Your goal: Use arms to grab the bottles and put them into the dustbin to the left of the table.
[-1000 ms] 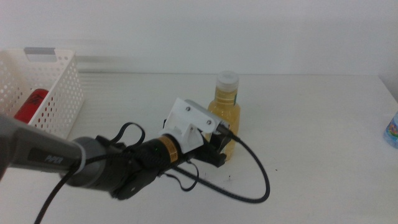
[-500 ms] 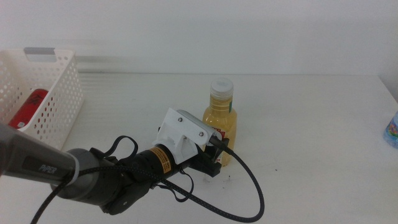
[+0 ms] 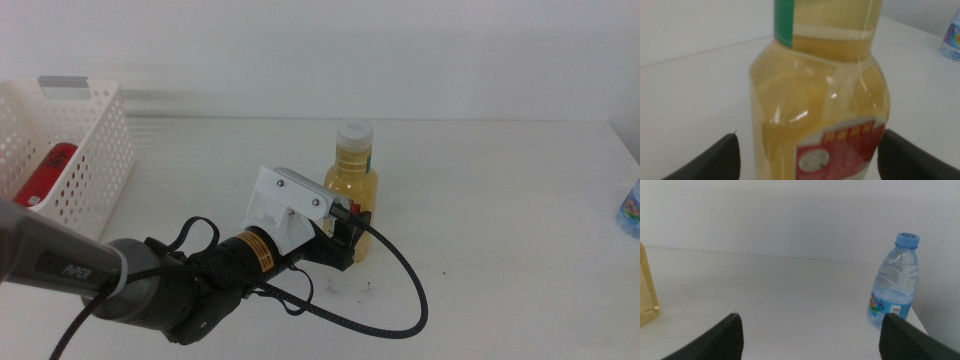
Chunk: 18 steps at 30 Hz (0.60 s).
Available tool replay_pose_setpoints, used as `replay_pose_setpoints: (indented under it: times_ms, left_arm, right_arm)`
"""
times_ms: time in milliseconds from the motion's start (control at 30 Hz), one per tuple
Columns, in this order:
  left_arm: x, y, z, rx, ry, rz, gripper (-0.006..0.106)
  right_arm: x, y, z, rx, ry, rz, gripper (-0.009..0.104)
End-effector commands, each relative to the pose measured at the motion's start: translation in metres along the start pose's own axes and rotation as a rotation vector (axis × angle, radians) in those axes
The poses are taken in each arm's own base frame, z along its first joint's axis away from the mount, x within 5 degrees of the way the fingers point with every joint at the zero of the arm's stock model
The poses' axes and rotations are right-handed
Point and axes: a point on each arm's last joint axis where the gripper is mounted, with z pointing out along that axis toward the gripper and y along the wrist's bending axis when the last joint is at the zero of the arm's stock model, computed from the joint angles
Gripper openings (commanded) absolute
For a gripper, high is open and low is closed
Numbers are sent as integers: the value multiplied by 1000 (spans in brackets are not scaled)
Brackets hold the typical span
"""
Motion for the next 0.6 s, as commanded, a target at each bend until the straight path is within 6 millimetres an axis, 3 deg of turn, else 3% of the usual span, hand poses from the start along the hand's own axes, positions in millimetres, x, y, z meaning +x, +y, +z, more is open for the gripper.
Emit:
replay_pose_setpoints:
  times_ms: [0,300,567]
  left_arm:
    - [-5,1,-1,-12,-38,-31,94]
    - [-6,-1,1,5,-67,-24,94]
    - [6,2,26,39,-92,-66,94]
  right_arm:
    - [0,-1,0,10,-14,-10,93]
    - [0,-1,0,10,-14,-10,93]
    - [0,-1,0,10,-14,-10,93]
